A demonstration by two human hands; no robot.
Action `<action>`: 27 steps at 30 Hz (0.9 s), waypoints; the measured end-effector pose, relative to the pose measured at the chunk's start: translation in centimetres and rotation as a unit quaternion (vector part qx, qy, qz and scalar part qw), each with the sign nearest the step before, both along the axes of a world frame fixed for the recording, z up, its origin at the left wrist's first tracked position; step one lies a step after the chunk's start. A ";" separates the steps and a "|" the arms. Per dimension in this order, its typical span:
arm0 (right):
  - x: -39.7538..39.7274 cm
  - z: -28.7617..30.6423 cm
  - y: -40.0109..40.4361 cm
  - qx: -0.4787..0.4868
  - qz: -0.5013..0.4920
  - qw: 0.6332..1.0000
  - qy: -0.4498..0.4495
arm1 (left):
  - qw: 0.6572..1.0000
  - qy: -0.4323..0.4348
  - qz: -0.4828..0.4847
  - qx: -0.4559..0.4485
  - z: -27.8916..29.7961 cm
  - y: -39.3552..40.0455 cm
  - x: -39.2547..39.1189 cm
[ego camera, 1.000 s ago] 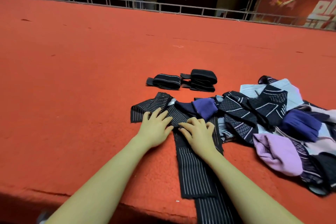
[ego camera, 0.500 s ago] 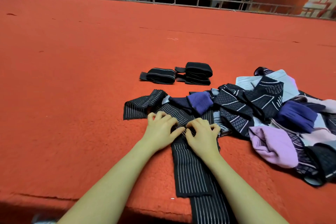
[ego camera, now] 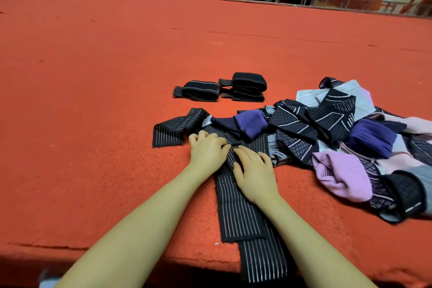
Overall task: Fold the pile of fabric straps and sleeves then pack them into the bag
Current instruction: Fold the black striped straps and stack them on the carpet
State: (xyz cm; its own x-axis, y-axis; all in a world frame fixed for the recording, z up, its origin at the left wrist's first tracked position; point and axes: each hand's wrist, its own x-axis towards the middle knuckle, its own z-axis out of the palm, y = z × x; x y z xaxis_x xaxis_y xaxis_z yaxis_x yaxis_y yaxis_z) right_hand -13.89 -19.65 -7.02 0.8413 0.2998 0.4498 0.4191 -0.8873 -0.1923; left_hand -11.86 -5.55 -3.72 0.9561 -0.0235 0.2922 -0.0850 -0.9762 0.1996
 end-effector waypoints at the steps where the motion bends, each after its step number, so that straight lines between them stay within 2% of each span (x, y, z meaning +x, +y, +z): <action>1: -0.1 0.0 0.0 -0.002 -0.001 1.000 0.006 | 1.000 0.000 0.006 -0.013 0.1 0.0 0.2; 4: -0.2 0.6 0.2 -0.024 0.011 0.999 0.035 | 0.999 -0.038 0.022 -0.033 0.5 0.3 0.4; 8: -0.3 0.9 0.0 -0.083 0.027 0.989 0.121 | 0.994 -0.107 0.013 -0.001 0.1 1.1 0.7; 11: -0.3 1.2 -0.1 -0.113 0.028 0.982 0.146 | 0.991 -0.129 0.019 0.011 0.1 1.3 0.9; 14: -0.4 1.5 -0.1 -0.118 0.028 0.978 0.169 | 0.987 -0.134 0.075 -0.039 1.0 1.5 1.1; 16: -0.4 1.7 -0.1 -0.108 0.029 0.978 0.175 | 0.985 -0.150 0.067 -0.047 2.1 2.2 1.5; 19: -0.1 1.9 0.1 -0.020 0.019 0.988 0.149 | 0.983 -0.170 0.006 -0.061 3.5 3.0 1.6; 22: 0.3 3.1 0.9 0.188 -0.034 0.981 0.029 | 0.970 -0.207 -0.001 -0.131 4.8 2.8 1.1; 23: 0.6 3.9 1.3 0.222 -0.044 0.974 -0.017 | 0.963 -0.215 0.005 -0.159 5.4 2.6 0.9; 25: 1.4 5.6 2.1 0.236 -0.054 0.967 -0.084 | 0.953 -0.225 -0.002 -0.203 6.6 2.0 0.9; 27: 2.3 7.5 2.6 0.250 -0.049 0.963 -0.094 | 0.945 -0.242 -0.024 -0.217 8.1 1.4 1.0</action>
State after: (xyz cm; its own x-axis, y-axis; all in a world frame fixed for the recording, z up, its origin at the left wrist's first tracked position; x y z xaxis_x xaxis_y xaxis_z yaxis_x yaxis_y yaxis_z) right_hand -11.56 -17.00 0.50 0.7448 -0.0693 0.6636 0.4070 -0.7409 -0.5342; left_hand -10.88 -4.16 4.34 0.7085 0.1588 0.6876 -0.3109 -0.8045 0.5061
